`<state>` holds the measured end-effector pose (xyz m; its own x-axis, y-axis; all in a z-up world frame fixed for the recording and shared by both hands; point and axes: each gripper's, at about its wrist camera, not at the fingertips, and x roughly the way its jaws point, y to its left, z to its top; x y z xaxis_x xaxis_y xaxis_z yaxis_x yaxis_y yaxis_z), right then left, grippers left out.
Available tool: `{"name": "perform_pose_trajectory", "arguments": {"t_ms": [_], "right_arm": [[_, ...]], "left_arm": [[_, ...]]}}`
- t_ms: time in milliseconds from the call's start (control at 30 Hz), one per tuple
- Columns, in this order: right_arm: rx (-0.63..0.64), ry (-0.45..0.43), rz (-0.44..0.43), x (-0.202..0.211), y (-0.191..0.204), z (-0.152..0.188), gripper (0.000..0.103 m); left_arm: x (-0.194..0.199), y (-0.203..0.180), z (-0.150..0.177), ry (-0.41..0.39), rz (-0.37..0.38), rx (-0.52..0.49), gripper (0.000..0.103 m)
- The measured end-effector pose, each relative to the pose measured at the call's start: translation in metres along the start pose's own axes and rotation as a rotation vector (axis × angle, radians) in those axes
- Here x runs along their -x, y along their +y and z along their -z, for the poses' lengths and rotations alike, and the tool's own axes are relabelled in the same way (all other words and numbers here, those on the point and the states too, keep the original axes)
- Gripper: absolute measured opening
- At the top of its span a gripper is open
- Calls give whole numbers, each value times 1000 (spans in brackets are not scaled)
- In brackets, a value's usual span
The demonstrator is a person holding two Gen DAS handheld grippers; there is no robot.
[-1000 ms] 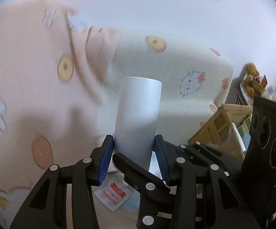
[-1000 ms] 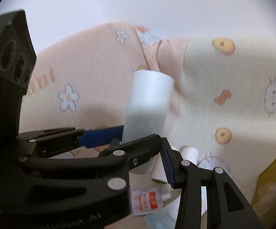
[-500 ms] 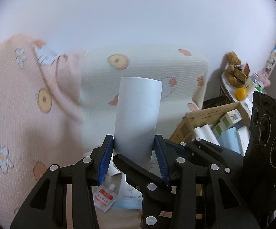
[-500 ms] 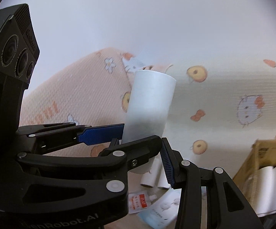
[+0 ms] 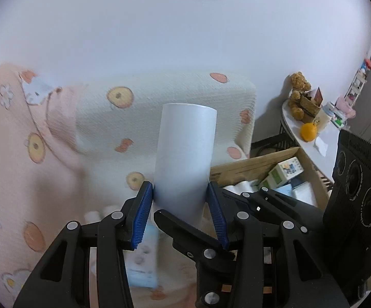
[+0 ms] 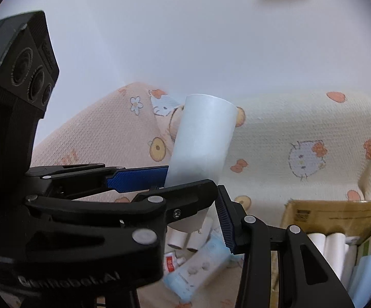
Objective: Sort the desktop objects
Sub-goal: 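Carry the held white roll over the open cardboard box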
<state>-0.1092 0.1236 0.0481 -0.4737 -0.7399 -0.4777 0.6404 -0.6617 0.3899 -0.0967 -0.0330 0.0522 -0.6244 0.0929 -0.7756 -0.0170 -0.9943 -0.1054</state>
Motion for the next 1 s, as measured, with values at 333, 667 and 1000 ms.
{"name": "perform_pose_trajectory", "arguments": {"t_ms": [333, 667, 1000], "right_arm": [[-28, 67, -36, 42, -48, 9, 41], [-46, 95, -5, 74, -84, 16, 41], [-38, 140, 24, 79, -100, 24, 41]], "left_arm": [[-25, -47, -3, 104, 65, 34, 48], [-46, -96, -7, 150, 77, 25, 48], [-70, -122, -5, 189, 99, 68, 48]]}}
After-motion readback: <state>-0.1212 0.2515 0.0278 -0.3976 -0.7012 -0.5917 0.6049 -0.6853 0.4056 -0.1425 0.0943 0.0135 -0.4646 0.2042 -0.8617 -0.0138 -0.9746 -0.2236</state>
